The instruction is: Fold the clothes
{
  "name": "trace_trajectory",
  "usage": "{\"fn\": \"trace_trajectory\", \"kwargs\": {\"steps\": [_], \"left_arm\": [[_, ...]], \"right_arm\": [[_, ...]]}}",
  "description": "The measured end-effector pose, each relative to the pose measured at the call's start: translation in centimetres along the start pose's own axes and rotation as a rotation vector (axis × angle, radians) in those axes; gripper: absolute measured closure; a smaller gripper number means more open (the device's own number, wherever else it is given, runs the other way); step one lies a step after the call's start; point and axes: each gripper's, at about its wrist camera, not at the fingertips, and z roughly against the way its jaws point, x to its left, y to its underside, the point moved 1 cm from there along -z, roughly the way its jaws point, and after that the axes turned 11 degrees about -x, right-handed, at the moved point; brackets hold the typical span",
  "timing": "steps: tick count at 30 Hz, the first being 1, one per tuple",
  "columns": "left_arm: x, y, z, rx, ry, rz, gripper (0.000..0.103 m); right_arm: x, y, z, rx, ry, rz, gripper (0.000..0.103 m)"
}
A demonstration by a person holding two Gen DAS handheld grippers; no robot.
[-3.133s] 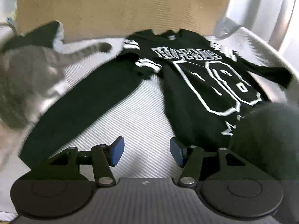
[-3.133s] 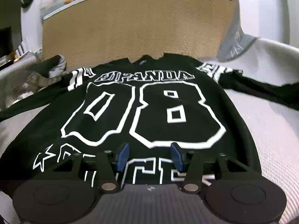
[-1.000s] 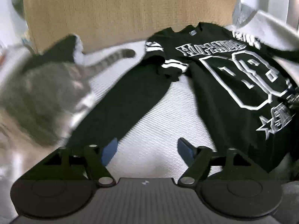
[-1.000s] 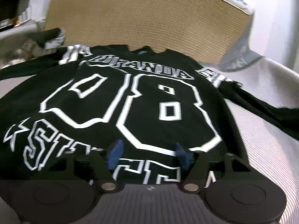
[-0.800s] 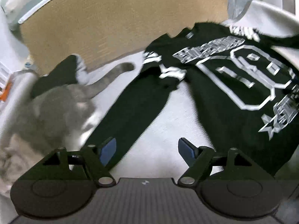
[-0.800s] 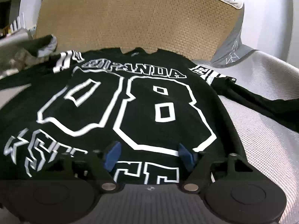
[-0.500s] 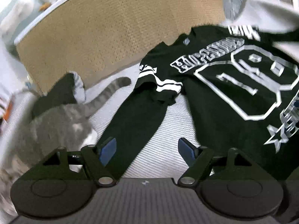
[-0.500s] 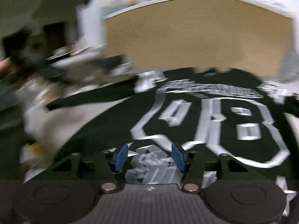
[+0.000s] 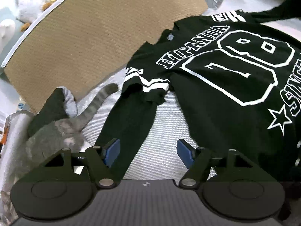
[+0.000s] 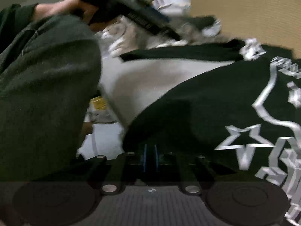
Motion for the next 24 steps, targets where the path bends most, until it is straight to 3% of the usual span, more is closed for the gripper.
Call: {"fn": "trace_trajectory", "kwargs": {"steps": [7, 13, 17, 21, 24], "left_arm": [[-0.7, 0.2, -0.3, 0.015, 0.015, -0.034, 0.033], [-1.1, 0.4, -1.3, 0.056, 0.025, -0.056, 0.033], [-1.3, 0.5, -1.7, 0.075, 0.024, -0.06, 0.033], [-1.5, 0.5, -1.6, 0.075, 0.015, -0.075, 0.033], [-1.6, 0.6, -1.5, 0.079, 0.002, -0.095, 0.032]], "right_arm": [[0.7, 1.2, -5.2, 0.083, -0.1, -0.035, 0.094], [0.1, 2.8, -7.7, 0.068, -0.208, -0.134, 0.101], [-0.1, 3.6, -8.3, 0.087, -0.262, -0.192, 0.098], [-0.7, 2.8, -7.1, 0.046, -0.234, -0.191, 0.099], [-2.3, 0.9, -4.2, -0.072, -0.178, -0.22, 0.097]]}}
